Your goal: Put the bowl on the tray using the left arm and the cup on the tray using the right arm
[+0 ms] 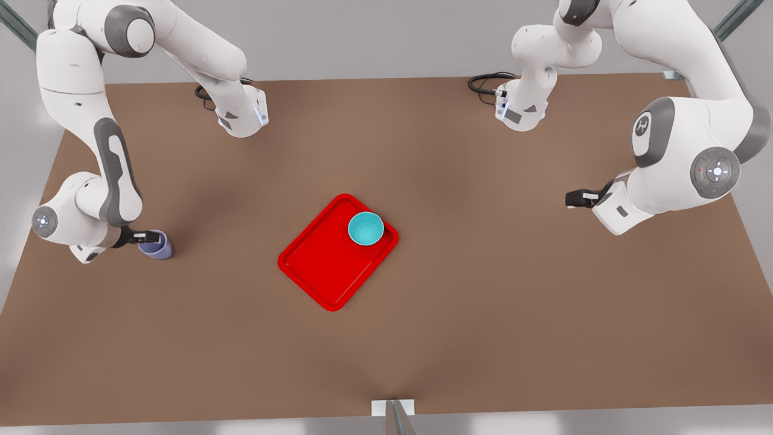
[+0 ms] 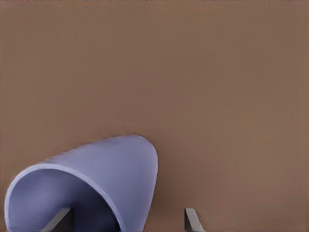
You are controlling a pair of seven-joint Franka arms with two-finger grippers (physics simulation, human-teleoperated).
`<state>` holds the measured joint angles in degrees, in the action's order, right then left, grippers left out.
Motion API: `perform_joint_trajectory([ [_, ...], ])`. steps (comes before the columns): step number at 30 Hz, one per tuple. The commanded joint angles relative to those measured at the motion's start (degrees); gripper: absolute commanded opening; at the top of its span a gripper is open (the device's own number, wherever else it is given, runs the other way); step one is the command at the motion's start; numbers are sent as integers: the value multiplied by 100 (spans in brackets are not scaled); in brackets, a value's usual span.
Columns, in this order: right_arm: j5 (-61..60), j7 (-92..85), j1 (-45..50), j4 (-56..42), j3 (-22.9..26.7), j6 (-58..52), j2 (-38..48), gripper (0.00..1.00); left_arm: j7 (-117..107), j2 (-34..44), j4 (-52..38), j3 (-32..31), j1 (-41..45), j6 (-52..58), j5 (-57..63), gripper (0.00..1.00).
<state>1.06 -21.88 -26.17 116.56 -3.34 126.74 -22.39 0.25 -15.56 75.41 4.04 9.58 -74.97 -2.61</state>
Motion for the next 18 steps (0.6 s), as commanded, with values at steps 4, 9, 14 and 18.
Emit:
perform_joint_trajectory([
  [4,0,-35,-11,7,0,0,-2,24,1,-8,0,0,0,0,6,100],
  [9,0,-246,-20,16,70,0,-28,21,1,-8,9,0,0,-9,6,100],
  [14,-9,-237,-11,7,70,44,-28,21,1,-17,9,0,0,-9,-3,100],
  [18,-35,-237,-11,-2,70,123,-28,21,10,-17,-9,0,0,-9,6,100],
])
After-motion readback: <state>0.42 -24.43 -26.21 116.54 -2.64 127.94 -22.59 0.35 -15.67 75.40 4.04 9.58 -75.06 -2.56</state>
